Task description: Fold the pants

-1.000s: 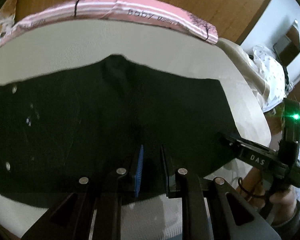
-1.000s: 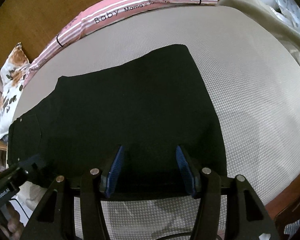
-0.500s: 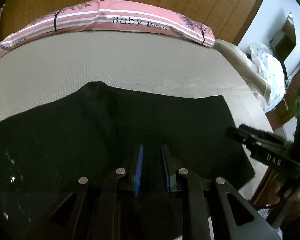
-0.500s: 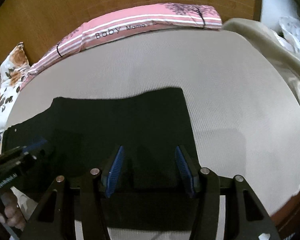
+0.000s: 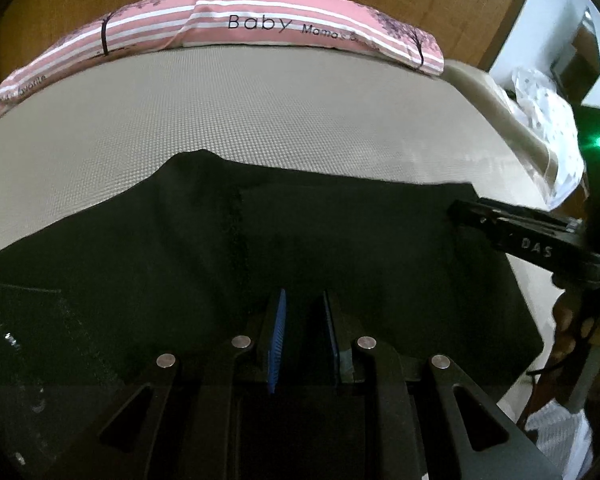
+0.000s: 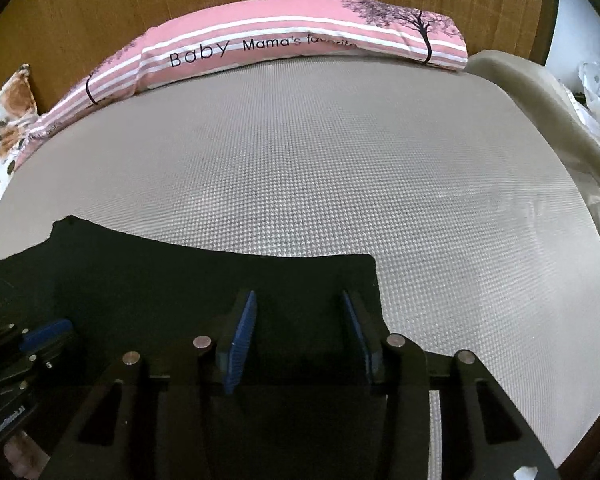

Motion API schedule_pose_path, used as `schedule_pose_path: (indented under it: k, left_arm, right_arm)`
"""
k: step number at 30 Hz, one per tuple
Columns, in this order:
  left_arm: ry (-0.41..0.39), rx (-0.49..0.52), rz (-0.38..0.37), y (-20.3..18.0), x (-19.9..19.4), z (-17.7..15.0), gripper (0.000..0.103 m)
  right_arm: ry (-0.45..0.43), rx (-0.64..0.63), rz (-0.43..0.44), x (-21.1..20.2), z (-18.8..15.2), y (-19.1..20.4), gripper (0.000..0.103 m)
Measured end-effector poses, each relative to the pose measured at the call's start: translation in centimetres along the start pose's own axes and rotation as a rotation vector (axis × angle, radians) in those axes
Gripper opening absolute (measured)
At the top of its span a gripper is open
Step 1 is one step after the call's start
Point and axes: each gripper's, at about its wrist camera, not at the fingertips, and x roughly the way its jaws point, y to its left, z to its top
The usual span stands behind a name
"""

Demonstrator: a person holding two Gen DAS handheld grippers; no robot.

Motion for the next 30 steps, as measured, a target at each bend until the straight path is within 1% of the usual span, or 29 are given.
schedule_pose_path:
  k: [4,5,7,10,14,18,20,22,25,26,27,29,30]
  left_arm:
    - [0.017,0.053,-0.014,-0.4,-1.1,-1.9,0.031]
    - [0.02,0.064,-0.013,-0.3,-1.5,-2.5,0.034]
    - [0.03,0.076,-0.002,-0.2,-2.1,-3.8,0.038]
    - [0.018,0.063,-0.009,0.4,-3.0,-5.3,0.038]
    - [-0.001,0.054,-0.016,0.9,-3.9,-6.7,0.038]
    - [-0.016,0.018,-0.036,1.8,-4.8,-7.6,0.038]
    - [-0.012,-0.032,-0.054,2.6,-5.6,-7.7,0.039]
    - [-0.032,-0.1,-0.082,4.0,-6.8,-7.9,0.041]
    - [-0.09,-0.211,-0.113,6.8,-9.5,-8.5,0.046]
    - [-0.108,-0.255,-0.137,8.0,-10.3,-8.9,0.048]
    - [-0.13,-0.301,-0.169,9.2,-11.3,-9.5,0.049]
    - [-0.168,-0.389,-0.218,11.7,-12.9,-10.3,0.053]
    - [-0.187,-0.435,-0.237,12.9,-13.7,-10.9,0.054]
  right_arm:
    - [0.029,-0.01,0.054,-1.2,-2.0,0.7,0.042]
    - [0.038,-0.021,0.063,-1.6,-3.0,1.0,0.042]
    - [0.05,-0.048,0.061,-2.3,-4.7,1.5,0.042]
    - [0.071,-0.079,0.057,-3.5,-7.5,2.0,0.042]
    - [0.056,-0.111,0.025,-5.3,-10.6,2.6,0.042]
    - [0.037,-0.132,-0.022,-5.9,-11.7,3.6,0.043]
    - [0.041,-0.119,-0.032,-5.7,-11.6,3.8,0.045]
    - [0.048,-0.108,-0.028,-5.8,-11.5,4.2,0.045]
    - [0.055,-0.072,0.031,-6.0,-11.3,4.4,0.045]
    - [0.054,-0.056,0.048,-6.1,-11.1,4.6,0.045]
    - [0.053,-0.035,0.067,-6.3,-10.9,4.8,0.05]
    - [0.052,-0.003,0.104,-6.5,-10.7,5.4,0.055]
    - [0.049,0.006,0.123,-6.5,-10.6,5.8,0.055]
